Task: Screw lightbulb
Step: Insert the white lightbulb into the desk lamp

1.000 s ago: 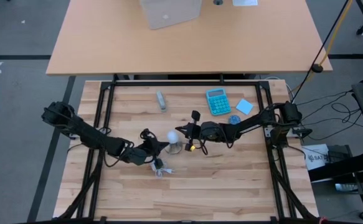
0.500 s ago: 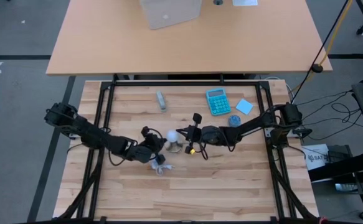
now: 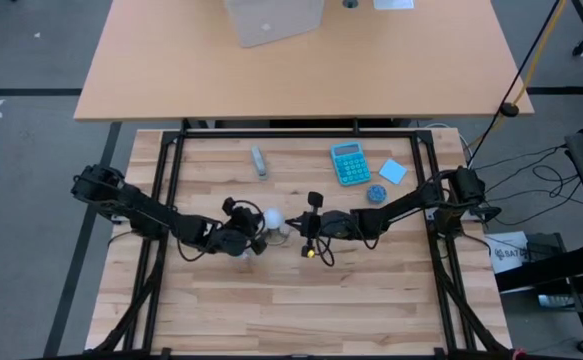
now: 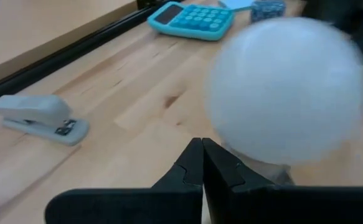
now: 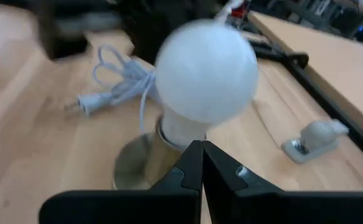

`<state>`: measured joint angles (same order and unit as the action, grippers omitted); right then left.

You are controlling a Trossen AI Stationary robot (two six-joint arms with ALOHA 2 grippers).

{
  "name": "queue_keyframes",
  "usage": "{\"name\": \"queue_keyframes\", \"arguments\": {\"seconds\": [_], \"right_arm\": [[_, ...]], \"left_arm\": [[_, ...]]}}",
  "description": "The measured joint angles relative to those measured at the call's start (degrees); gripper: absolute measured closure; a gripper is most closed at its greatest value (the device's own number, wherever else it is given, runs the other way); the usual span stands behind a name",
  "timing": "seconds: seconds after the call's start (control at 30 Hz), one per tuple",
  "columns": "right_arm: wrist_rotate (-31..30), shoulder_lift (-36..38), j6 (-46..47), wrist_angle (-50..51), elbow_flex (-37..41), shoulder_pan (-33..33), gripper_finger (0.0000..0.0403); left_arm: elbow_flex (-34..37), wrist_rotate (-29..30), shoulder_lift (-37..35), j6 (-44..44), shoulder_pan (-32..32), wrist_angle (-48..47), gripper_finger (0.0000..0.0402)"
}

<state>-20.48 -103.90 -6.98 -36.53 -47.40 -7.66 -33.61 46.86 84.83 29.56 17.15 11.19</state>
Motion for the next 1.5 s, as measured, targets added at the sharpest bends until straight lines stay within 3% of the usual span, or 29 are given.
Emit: {"name": "queue_keyframes", "arguments": {"seconds": [0.17, 0.37, 0.6, 0.93, 1.5], "right_arm": [[-0.5, 0.0, 1.5, 1.9, 0.0, 0.7, 0.0403], [-0.8, 0.0, 1.8, 0.7, 0.0, 2.4, 0.0403], [-0.5, 0.0, 0.3, -6.5, 0.0, 4.0, 0.0403], [0.6, 0.0, -2.9, -10.0, 0.0, 3.7, 0.0403], [-1.9, 0.3, -2.6, -7.8, 0.0, 0.7, 0.0403]], "left_arm": [[0.0, 0.5, -3.1, 0.0, 2.5, -0.7, 0.0402], [0.0, 5.9, -9.4, -0.6, 6.7, -4.5, 0.0401], [0.0, 5.8, -11.5, -7.8, 10.9, -1.2, 0.0402], [0.0, 1.8, -6.8, -5.7, 9.4, 1.3, 0.0402], [-0.1, 2.0, -4.6, -4.5, 2.5, 2.3, 0.0401]]}}
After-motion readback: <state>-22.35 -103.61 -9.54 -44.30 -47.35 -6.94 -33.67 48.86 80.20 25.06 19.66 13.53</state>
